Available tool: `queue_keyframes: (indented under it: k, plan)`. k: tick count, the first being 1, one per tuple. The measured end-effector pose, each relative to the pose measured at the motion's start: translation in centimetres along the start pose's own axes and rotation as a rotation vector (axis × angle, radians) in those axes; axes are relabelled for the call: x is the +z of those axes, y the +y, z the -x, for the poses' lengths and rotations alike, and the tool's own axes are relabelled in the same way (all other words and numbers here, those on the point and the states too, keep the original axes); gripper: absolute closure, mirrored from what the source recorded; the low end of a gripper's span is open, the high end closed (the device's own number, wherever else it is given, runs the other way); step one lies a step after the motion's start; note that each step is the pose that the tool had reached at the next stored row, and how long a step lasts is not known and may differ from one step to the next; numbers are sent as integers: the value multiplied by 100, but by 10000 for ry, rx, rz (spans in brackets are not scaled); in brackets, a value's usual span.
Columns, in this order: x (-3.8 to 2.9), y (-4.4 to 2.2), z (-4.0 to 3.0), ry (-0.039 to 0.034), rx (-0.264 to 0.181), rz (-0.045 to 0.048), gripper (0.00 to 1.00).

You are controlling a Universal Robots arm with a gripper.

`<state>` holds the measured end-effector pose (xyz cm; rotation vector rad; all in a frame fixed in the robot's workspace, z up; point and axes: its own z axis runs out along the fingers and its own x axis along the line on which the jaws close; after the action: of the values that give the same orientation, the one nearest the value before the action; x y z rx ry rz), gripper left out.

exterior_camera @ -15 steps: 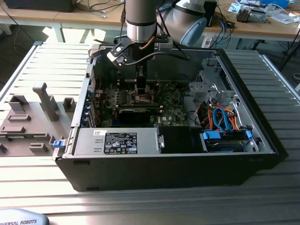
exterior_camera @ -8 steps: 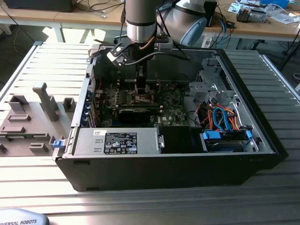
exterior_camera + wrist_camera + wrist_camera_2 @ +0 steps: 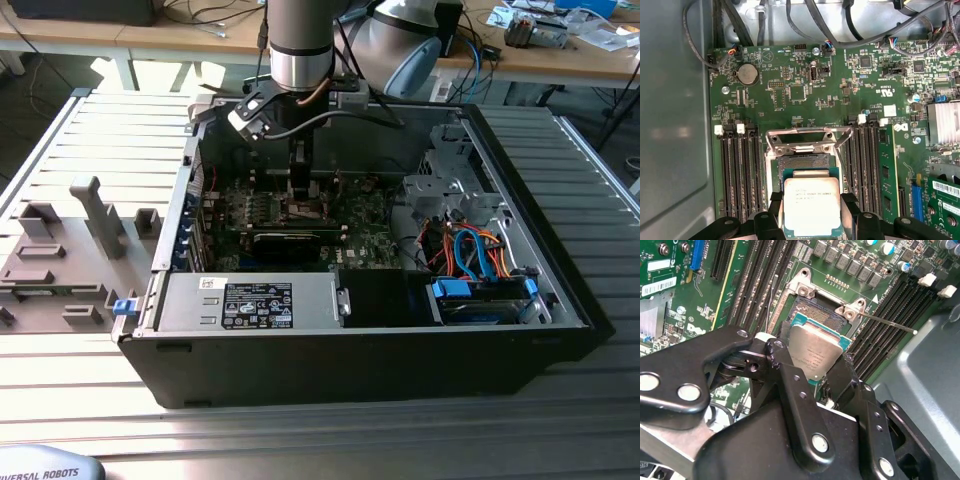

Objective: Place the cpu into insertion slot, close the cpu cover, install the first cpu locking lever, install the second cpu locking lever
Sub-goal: 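Place the cpu into insertion slot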

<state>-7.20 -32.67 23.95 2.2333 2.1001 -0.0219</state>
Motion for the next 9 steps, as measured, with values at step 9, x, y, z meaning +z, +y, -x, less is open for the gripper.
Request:
queue_keyframes:
  k: [9]
  plan:
    - [1, 0, 0, -6, 124, -7, 46]
